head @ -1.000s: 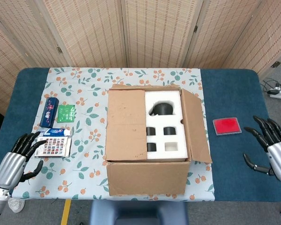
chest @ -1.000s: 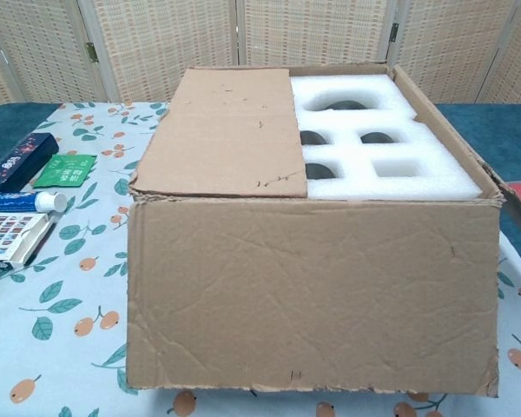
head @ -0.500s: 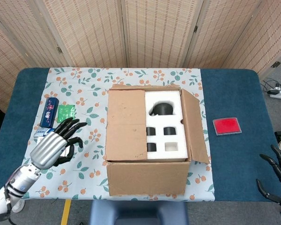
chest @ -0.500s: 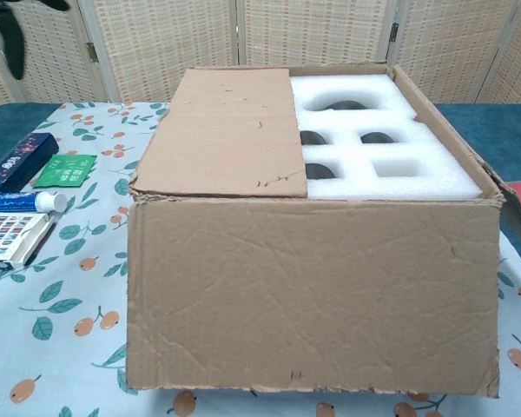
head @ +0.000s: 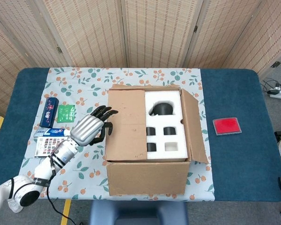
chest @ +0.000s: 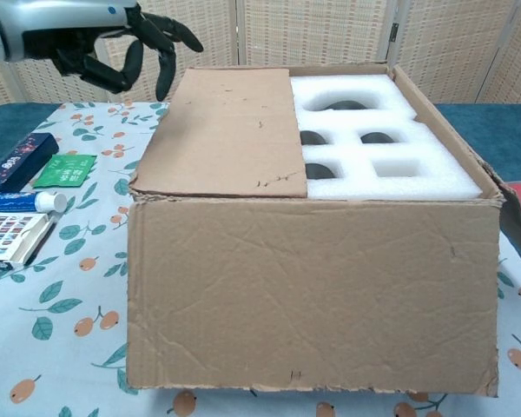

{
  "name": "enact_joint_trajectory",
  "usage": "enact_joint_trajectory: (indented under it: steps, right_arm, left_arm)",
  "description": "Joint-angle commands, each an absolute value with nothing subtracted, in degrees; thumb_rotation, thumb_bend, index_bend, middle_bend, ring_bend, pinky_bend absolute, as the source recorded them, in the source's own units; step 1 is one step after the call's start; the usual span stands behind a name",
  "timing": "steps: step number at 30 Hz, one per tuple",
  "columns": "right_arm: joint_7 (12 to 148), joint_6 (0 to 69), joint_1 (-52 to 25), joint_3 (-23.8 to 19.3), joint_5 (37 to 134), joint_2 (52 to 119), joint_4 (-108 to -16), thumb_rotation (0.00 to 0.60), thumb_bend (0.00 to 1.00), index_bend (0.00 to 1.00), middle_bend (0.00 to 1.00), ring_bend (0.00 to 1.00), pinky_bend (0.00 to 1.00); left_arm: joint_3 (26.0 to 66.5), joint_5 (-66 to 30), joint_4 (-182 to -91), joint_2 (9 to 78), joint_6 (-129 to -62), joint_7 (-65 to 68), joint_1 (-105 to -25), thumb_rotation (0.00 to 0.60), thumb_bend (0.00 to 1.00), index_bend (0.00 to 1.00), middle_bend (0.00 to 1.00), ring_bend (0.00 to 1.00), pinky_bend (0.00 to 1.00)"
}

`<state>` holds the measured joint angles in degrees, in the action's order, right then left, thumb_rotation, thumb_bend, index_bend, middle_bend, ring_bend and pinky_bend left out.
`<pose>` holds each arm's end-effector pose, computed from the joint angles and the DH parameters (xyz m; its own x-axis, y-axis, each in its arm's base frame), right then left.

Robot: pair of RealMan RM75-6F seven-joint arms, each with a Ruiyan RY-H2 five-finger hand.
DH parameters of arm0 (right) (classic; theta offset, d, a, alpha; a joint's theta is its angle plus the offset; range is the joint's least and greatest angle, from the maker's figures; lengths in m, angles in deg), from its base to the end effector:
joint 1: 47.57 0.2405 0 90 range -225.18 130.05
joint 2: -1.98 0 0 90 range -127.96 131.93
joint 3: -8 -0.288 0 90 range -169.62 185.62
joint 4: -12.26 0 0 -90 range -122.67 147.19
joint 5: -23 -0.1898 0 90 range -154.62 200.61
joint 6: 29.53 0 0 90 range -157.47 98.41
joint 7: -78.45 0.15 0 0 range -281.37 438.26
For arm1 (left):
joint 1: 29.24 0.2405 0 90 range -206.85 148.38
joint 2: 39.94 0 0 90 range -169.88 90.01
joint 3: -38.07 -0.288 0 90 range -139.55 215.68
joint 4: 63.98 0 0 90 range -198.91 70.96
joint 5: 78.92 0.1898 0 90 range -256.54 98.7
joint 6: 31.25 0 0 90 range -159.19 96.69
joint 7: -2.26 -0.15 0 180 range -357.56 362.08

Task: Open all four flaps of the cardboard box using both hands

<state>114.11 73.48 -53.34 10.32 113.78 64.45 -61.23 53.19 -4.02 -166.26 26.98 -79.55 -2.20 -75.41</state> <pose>-0.3773 -0.1025 0.2549 0.1455 0.1233 0.9816 -0.9882 -0.0303 0.1503 -0.1008 0.3647 0.1096 0.3974 0.2408 0.8855 0.7876 -0.5848 -0.1944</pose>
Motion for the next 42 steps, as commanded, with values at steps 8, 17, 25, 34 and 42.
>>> enact_joint_trajectory:
  steps: [8,17,25,34,42]
  right_arm:
    - [117.51,70.94,-54.11,9.20,112.17,64.90,-59.11,0.254,0.49,0.17,0.00,0.00,0.00]
    - [119.60,67.54,-53.47,9.02,112.11,65.03,-57.84,0.254,0.49,0.17,0.00,0.00,0.00]
    - [123.77,63.18,-52.89,9.67,111.78,65.54,-55.09,0.252,0.49,0.17,0.00,0.00,0.00]
    - [128.05,61.43,-54.37,10.07,110.57,66.82,-51.25,0.253,0.49,0.18,0.00,0.00,0.00]
    - [131.01,61.64,-55.96,9.94,109.91,67.32,-49.09,0.254,0.49,0.18,0.00,0.00,0.00]
  left_arm:
    - [54.15,-9.67,-158.52,33.01,-73.70,-4.99,-82.80,0.600,1.00,0.58,0.13,0.00,0.00]
    - [55.34,-13.29,-158.95,36.24,-74.52,-7.88,-86.46,0.600,1.00,0.58,0.13,0.00,0.00]
    - [56.25,-15.87,-154.05,41.40,-73.06,-8.24,-90.93,0.600,1.00,0.58,0.13,0.00,0.00]
    - [56.50,-16.70,-148.47,45.65,-70.52,-6.52,-94.88,0.600,1.00,0.58,0.13,0.00,0.00]
    - [56.01,-16.24,-142.62,49.26,-68.28,-4.32,-97.49,0.600,1.00,0.58,0.13,0.00,0.00]
